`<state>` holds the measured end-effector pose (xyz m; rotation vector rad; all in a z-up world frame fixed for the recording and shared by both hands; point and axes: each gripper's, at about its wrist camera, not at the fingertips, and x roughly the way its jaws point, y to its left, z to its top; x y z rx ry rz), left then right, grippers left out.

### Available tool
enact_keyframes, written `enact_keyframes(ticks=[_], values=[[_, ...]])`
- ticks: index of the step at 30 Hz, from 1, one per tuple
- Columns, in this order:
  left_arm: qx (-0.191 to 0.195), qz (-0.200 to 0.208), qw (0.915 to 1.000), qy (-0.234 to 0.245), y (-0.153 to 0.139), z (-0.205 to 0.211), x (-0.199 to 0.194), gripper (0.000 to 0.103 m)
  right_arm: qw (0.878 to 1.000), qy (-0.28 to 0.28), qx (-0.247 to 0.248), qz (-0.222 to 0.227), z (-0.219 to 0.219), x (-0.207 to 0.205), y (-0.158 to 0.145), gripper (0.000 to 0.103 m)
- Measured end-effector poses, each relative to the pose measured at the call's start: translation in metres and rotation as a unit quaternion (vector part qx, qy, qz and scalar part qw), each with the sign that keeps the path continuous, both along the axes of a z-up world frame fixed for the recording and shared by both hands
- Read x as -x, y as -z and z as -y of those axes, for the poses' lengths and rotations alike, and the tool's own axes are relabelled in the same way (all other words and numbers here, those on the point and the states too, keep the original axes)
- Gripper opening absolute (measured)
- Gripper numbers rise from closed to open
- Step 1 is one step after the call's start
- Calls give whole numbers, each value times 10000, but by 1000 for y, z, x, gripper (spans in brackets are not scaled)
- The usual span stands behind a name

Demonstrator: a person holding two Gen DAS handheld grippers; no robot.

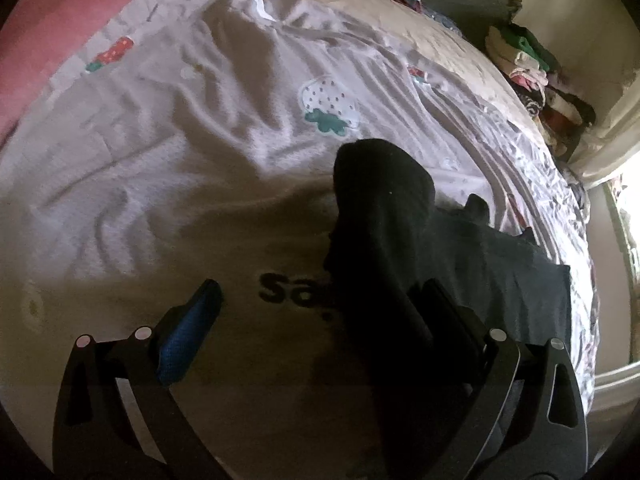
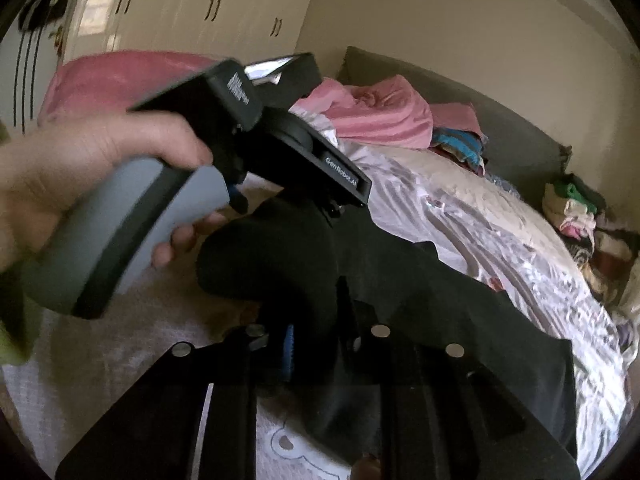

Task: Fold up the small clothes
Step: 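Move both open tools onto one end of the folded black sweatshirt, then close both tools on the end of the sweatshirt, then lift the gripped end with both tools and fold it over the other half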

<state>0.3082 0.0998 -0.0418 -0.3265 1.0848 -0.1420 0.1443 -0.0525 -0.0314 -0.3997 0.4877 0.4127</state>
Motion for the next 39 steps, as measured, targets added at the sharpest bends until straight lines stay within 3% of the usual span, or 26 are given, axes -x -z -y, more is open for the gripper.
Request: enact_keyframes(ticks=[2,4,5,7,10,23,39], values=[[134,67,9999,44,-2,5,2,84,9999,56,-103,7,5,4,-3,15],[289,119,9994,135,-6,12,4,58,9998,95,-162,27,10,6,-5,13],[324,145,9992,179,-8,16,5,52,9997,121,-186,49,12,8,-6,12],[361,217,9988,264,-14,25,8,22,9996,148,-231,73,16,12,-8,9],[153,453,9981,378,-29,42,15,12,9993,208,-271,126,20,17,-10,8],[-93,969,9933,614,-81,83,34,10,9960,572,-594,349,58,39,-33,7],[-354,1193,9890,803,-111,134,52,10,9907,847,-979,424,106,51,-52,7]])
